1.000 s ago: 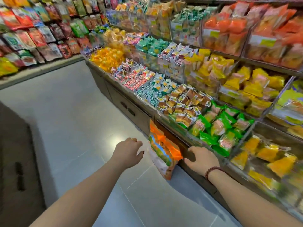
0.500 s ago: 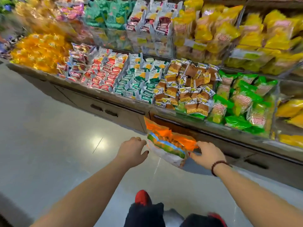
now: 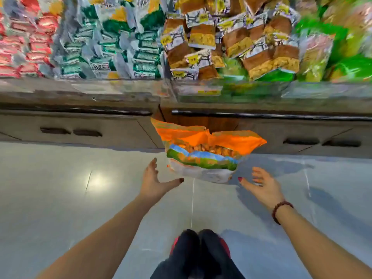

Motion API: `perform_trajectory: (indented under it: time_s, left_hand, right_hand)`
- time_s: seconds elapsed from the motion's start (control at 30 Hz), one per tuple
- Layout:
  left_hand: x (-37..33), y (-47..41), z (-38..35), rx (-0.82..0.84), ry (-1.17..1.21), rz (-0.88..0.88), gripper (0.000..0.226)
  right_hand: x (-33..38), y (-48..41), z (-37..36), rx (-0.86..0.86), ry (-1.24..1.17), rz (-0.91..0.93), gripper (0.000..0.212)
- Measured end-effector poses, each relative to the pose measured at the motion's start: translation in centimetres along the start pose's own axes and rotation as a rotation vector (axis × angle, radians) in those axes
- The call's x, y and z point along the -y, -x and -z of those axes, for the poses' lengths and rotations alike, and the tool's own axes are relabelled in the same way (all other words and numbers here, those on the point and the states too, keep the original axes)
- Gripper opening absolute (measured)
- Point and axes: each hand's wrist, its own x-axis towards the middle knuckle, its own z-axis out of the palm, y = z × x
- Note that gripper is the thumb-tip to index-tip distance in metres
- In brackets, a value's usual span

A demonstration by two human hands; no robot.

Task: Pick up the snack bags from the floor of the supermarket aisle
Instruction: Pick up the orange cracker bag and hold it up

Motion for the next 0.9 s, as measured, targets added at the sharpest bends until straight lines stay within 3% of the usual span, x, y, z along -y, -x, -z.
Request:
perform_trajectory:
  time_s: [0.2,0.33,0.53,0.6,0.7,0.9]
  left_hand:
    - [11.6,-10.8,-4.7,0.073,0.118,-0.059,0.12]
    - [14.4,-16.4,-7.3,0.006,0.203,-0.126,0.133]
    - [15.2,-22.4,-9.4,0.038,0.351,-0.398,0.102]
    - [14.9,-23.5,-9.9,0.078,0.386,-0.414,0.092]
    - [14.6,-23.8,-10.3,0.157,0.457,-0.416,0.076]
    - [14.3,-22.3,-9.7,0.162,0.453,-0.38,0.059]
  right_hand:
    - [-9.0,-9.9,-8.1,-0.049,-0.212,0.027,0.093]
    - [-11.9,-15.4,-10.7,-0.119,-0.225,0.154,0.092]
    - [-13.0,-19.9,-11.6,-0.076,-0.347,0.32,0.095]
    - [-13.2,-20.8,-11.5,-0.086,-0.37,0.358,0.092]
    - [-13.1,-21.3,-11.8,-0.092,-0.42,0.408,0.069]
    - [-12.8,-20.7,-12.0,-0.135,-0.478,0.41,0.059]
